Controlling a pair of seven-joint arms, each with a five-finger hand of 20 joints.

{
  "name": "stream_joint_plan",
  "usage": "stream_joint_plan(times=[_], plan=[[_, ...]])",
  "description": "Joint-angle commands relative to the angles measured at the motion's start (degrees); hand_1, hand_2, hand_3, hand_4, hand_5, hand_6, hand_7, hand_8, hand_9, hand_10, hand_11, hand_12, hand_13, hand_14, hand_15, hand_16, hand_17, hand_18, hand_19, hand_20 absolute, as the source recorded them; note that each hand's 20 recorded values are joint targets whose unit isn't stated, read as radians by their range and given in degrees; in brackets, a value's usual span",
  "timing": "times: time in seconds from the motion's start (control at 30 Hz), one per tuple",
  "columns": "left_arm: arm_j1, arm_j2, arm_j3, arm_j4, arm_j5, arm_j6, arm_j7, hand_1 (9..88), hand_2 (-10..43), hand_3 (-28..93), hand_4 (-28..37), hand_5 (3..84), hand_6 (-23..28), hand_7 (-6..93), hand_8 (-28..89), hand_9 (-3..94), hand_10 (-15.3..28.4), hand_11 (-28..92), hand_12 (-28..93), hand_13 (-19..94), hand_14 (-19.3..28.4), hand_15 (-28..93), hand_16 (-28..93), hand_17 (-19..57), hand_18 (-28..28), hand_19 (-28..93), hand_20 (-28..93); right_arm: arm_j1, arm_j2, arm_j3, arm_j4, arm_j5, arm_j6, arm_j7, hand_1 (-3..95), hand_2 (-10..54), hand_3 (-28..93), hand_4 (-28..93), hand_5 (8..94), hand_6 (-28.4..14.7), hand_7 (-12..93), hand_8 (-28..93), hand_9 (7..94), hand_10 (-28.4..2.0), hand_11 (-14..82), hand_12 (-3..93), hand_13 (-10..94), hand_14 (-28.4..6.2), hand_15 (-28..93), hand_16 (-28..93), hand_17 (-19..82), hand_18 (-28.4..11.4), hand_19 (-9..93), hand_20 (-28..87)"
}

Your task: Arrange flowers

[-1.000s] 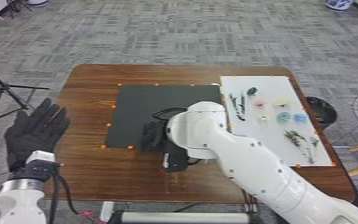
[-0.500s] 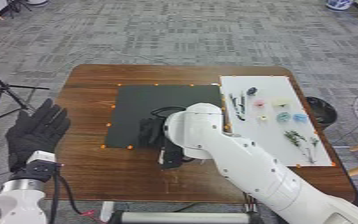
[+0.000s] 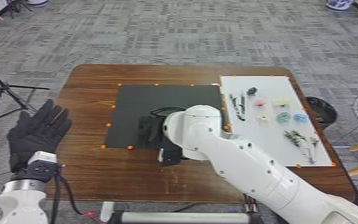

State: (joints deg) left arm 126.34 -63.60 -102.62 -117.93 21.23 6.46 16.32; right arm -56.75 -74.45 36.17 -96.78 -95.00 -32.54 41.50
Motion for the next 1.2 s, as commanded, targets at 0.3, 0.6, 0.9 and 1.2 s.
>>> stream_joint_plan(times=[0.3, 0.6, 0.9, 1.2], plan=[[0.2, 0.38, 0.45, -0.28, 0.34, -1.02, 0.75, 22.8, 19.7, 70, -28.3, 40.1, 9.4, 8.0, -8, 29.8, 15.5, 20, 8, 21, 14.6, 24, -4, -8.5, 12.2, 31, 7, 0.1, -0.5, -2.6, -0.7, -1.9, 1.5, -3.6, 38.1, 17.3, 74, -20, 48.2, -17.1, 2, -9, 36.3, -21.9, 11.6, 16.3, 39, -18.5, 66, 19, 22, -22.4, 78, 31], [-1.5, 0.66, 1.07, -0.05, 0.76, -1.52, 0.87, 22.9, 19.7, 70, -28.3, 40.0, 9.4, 7.7, -8, 29.7, 15.6, 20, 9, 21, 14.6, 23, -4, -8.6, 12.3, 31, 7, 0.0, -0.6, -2.7, -1.3, -2.2, 1.1, -2.7, 36.7, 16.8, 75, -20, 46.9, -15.8, 3, -9, 35.9, -21.4, 12.1, 16.2, 39, -18.3, 66, 18, 22, -22.8, 78, 31], [-1.3, 0.75, 0.94, -0.08, 0.45, -1.04, 0.92, 23.0, 19.6, 70, -28.3, 40.0, 9.7, 7.3, -7, 29.4, 15.9, 19, 9, 21, 14.6, 21, -3, -8.4, 12.2, 29, 8, -0.1, -0.2, -1.7, -2.5, -2.6, 1.0, -2.5, 33.2, 15.9, 77, -19, 43.9, -5.0, 8, -10, 34.0, -24.3, 10.5, 16.5, 37, -19.2, 65, 18, 21, -23.0, 77, 31], [-3.3, 0.99, 1.56, 0.64, 1.11, -1.00, 0.17, 23.0, 19.6, 70, -28.3, 40.0, 9.8, 7.0, -7, 29.3, 15.8, 18, 9, 21, 14.7, 20, -2, -8.2, 12.1, 29, 8, -3.7, 4.8, 2.4, -11.0, -7.3, 4.4, -5.0, 31.4, 6.9, 79, -19, 45.6, 1.7, 11, -12, 31.9, -27.6, 7.9, 15.9, 37, -20.4, 61, 18, 21, -23.7, 77, 32]])
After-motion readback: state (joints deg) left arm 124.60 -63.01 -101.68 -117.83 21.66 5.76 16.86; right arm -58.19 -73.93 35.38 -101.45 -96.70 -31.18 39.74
